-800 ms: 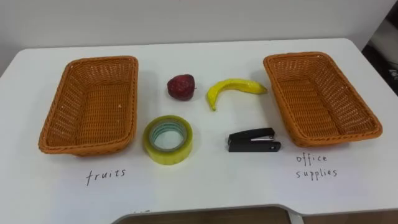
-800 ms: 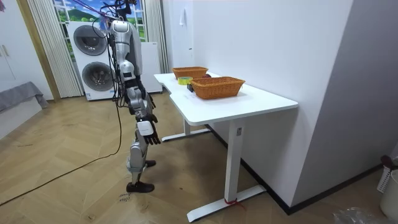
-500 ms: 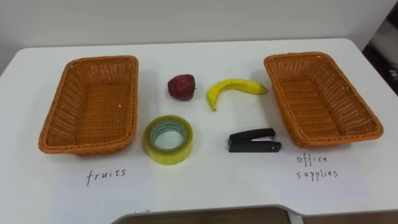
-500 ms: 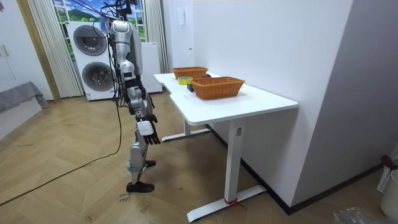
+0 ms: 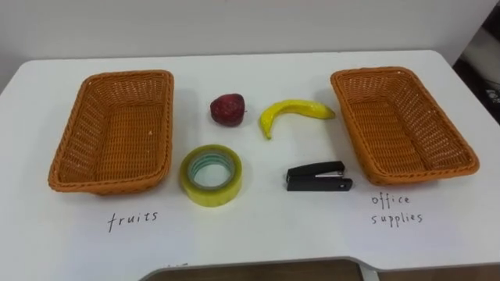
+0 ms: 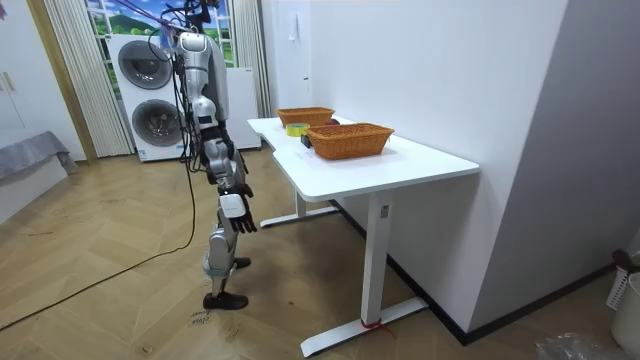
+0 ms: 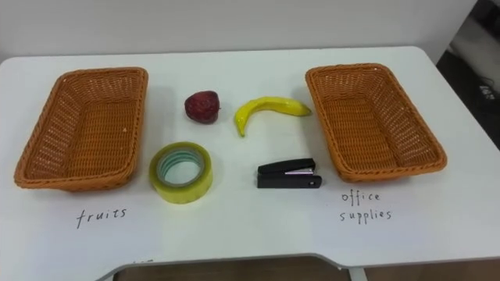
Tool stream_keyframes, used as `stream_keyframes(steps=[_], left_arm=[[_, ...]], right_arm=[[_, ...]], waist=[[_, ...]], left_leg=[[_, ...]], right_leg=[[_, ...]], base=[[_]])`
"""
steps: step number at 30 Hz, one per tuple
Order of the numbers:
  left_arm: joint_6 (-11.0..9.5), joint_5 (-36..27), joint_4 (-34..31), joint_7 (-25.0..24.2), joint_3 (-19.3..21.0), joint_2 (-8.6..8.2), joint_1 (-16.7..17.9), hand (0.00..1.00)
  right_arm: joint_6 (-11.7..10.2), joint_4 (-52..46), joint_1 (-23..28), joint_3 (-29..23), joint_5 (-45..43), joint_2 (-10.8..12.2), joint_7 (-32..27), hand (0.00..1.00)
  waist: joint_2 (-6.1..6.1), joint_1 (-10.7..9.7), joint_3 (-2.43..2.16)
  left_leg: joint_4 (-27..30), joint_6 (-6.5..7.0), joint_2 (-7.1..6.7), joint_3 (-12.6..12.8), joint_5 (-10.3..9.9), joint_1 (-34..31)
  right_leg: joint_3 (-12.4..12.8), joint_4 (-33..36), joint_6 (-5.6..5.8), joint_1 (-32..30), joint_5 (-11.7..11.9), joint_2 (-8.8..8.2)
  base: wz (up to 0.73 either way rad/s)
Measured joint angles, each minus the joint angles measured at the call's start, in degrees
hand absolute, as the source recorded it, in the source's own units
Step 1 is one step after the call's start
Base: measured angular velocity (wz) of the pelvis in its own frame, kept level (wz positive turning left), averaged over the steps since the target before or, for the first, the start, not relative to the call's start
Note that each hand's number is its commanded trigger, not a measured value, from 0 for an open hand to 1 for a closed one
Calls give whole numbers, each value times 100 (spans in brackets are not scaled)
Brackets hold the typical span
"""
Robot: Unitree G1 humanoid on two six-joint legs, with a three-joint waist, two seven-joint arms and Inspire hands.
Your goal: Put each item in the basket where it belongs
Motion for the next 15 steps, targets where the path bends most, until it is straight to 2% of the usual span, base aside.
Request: stream_keyframes(steps=[4, 7, 11, 15], left_arm=[[17, -7, 0, 27, 129, -19, 94, 0], [119, -2, -14, 28, 253, -31, 126, 0], [200, 12, -24, 34, 451, -46, 184, 0], [263, 42, -26, 33, 614, -18, 214, 0]], right_arm=[[7, 31, 83, -59, 246, 2, -81, 0], [98, 81, 110, -225, 429, 7, -107, 0], [130, 137, 175, -630, 481, 68, -141, 0], [231, 222, 218, -1071, 978, 53, -370, 0]], waist=[[-19, -2, 2], [-33, -13, 0], [-73, -26, -9], [-114, -61, -6]], left_leg=[[-4, 0, 1, -3, 0, 10], [-1, 0, 1, -10, 0, 2], [-7, -1, 2, -37, -1, -14], [6, -1, 1, -41, -1, -7]], right_leg=[[-10, -1, 0, 11, 0, 0], [-30, -5, 0, 13, 0, 0], [-52, -8, 0, 10, 0, 1], [-57, -4, 0, 25, 0, 1]], base=[[0], [0], [3], [0]])
